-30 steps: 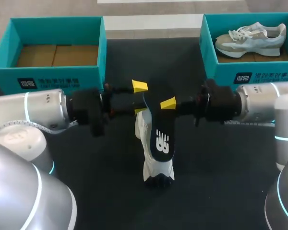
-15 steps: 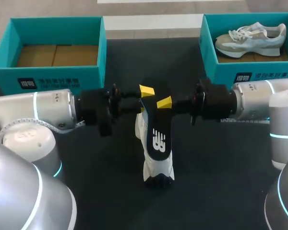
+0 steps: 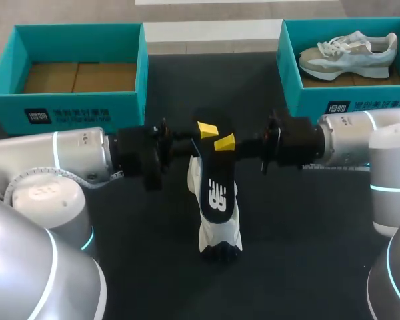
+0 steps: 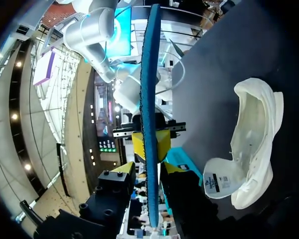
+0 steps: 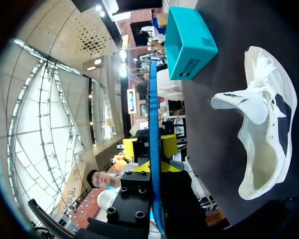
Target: Take the shoe out of the shoebox, open the shoe tongue, remove and reinsert the insole, then place the shoe into the shoebox
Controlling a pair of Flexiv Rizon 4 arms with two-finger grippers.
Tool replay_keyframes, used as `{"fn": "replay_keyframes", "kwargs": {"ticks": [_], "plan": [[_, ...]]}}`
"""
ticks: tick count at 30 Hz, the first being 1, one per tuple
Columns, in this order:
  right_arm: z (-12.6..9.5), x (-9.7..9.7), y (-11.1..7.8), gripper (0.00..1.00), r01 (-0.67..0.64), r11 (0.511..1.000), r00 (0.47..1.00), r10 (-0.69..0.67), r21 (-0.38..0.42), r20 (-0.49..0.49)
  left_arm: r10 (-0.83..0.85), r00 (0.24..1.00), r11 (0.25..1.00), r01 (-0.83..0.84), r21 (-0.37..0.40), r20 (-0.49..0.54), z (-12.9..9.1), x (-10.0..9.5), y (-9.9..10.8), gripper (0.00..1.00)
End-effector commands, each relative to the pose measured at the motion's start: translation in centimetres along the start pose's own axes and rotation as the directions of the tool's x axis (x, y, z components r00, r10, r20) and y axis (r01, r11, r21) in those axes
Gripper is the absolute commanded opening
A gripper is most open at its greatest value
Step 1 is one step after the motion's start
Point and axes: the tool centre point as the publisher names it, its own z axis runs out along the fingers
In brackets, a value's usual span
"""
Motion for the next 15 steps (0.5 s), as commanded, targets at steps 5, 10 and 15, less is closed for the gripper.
{"fn": "replay_keyframes", "kwargs": {"ticks": [5,10,15], "plan": [[0.28,-0.12,0.01,0.00,0.000,1.000,1.000,0.000,-0.002,0.002,-0.002,1.000,1.000,0.002,-0.016,-0.004,0.55,0.33,0.00,0.23],[0.30,-0.08,0.03,0.00,0.000,1.000,1.000,0.000,-0.004,0.003,-0.004,1.000,1.000,0.004,-0.016,-0.006,0.69,0.38,-0.02,0.15],[0.34,-0.02,0.06,0.00,-0.001,1.000,1.000,0.001,-0.005,0.004,-0.006,1.000,1.000,0.006,-0.017,-0.008,0.71,0.53,0.03,0.02]]}}
